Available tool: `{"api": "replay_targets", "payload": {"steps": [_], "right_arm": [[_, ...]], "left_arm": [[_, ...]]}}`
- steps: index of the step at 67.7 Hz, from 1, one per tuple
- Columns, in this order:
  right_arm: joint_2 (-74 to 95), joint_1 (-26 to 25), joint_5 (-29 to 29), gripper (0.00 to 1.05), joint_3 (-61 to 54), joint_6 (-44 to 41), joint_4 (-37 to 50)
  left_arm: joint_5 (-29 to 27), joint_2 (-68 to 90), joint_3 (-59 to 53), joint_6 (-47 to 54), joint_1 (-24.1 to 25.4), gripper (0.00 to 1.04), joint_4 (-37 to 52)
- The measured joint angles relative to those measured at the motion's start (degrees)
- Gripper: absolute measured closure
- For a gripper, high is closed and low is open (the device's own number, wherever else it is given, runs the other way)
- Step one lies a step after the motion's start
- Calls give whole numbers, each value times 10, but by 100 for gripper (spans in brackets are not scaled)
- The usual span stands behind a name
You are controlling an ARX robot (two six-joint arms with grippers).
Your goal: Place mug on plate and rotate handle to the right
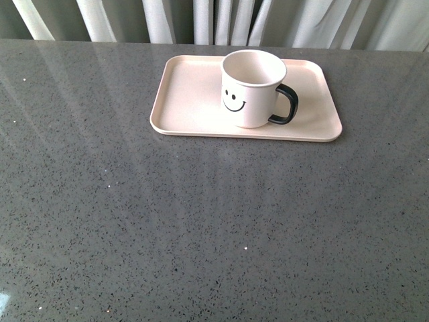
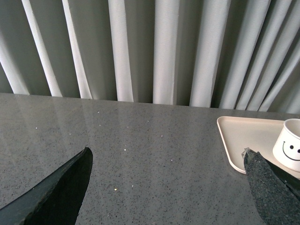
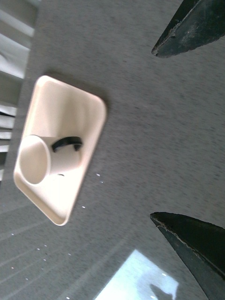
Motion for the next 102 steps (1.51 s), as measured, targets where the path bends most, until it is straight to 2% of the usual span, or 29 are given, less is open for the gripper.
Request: {"api": "replay_targets", "payload": {"steps": [6, 16, 31, 42, 64, 102], "right_arm": [[155, 12, 17, 9, 70, -5, 80], [346, 49, 40, 9, 166, -4, 123], [565, 101, 84, 9, 351, 46, 108], [656, 116, 99, 9, 462, 103, 71], [737, 130, 109, 9, 569, 150, 9], [808, 150, 120, 11, 648, 164, -46]], "left_arm": [[0, 0, 0, 0, 0, 9, 0], [0, 0, 0, 0, 0, 9, 0], [0, 0, 0, 0, 0, 9, 0], [0, 0, 0, 0, 0, 9, 0], [0, 0, 0, 0, 0, 9, 0], [0, 0, 0, 0, 0, 9, 0]]}}
